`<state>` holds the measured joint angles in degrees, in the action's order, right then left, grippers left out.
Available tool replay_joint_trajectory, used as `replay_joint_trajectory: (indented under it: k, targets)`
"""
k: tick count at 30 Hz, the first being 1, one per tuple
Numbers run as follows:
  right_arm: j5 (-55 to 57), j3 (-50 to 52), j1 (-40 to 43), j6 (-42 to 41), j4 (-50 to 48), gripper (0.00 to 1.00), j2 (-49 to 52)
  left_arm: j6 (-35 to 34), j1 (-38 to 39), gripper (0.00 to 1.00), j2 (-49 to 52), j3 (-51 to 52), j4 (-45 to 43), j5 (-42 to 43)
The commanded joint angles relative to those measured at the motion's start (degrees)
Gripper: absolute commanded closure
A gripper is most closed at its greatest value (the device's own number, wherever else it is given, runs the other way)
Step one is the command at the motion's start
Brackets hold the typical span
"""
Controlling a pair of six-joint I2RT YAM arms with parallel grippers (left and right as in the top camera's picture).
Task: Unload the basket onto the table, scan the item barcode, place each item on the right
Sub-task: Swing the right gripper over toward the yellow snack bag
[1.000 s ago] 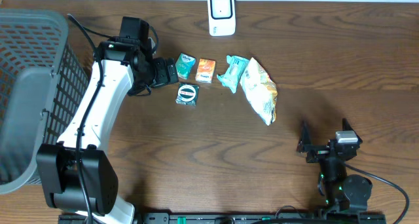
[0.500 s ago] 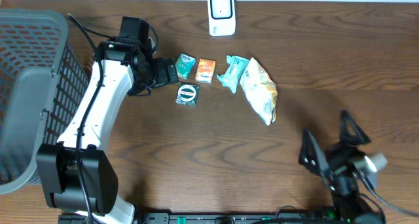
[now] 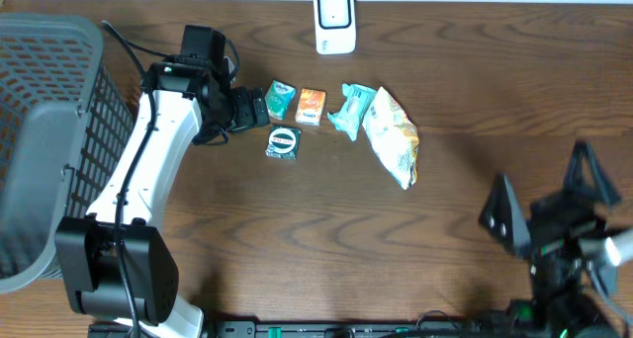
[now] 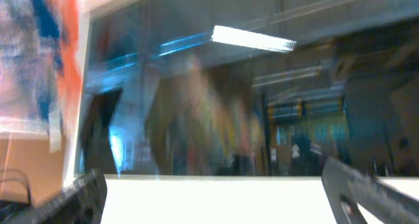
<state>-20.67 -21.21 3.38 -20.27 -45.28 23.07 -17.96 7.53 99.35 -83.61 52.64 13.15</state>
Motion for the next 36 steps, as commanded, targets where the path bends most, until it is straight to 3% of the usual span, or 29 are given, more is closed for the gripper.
replay_joint_trajectory:
  k: [1, 3, 8, 11, 13, 21, 30, 36]
  targets:
    - [-11.91, -14.1, -0.44, 9.62, 7.58, 0.01, 15.54, 0.55, -0.13, 0.02, 0.24, -0.74, 0.24, -0.79]
    - [-14.99, -22.16, -0.44, 12.04, 16.65, 0.01, 22.71, 0.55, -0.13, 0.02, 0.24, -0.74, 0.24, -0.79]
    - [-15.82, -45.75, -0.44, 18.27, 50.99, 0.01, 40.22, 0.55, -0.13, 0.02, 0.24, -0.74, 0.24, -0.79]
    - [-21.18, -51.56, -0.44, 17.94, 60.89, 0.01, 45.66, 0.55, -0.13, 0.02, 0.24, -0.74, 0.24, -0.79]
    - [-33.99, -52.06, -0.44, 15.8, 67.71, 0.01, 49.31, 0.55, -0.13, 0.02, 0.24, -0.74, 0.24, -0.79]
    - [-32.46, -51.98, -3.58, 6.8, 69.75, 0.01, 54.93, 0.55, -0.13, 0.02, 0.24, -0.74, 0.24, -0.79]
    - [10.05, -51.98, -19.47, 7.26, 79.3, 0.01, 59.67, 0.57, -0.13, 0.02, 0.24, -0.74, 0.24, -0.79]
    - [15.19, -54.64, -22.34, 7.58, 83.21, 0.01, 66.6, 0.55, -0.13, 0.02, 0.24, -0.74, 0.24, -0.79]
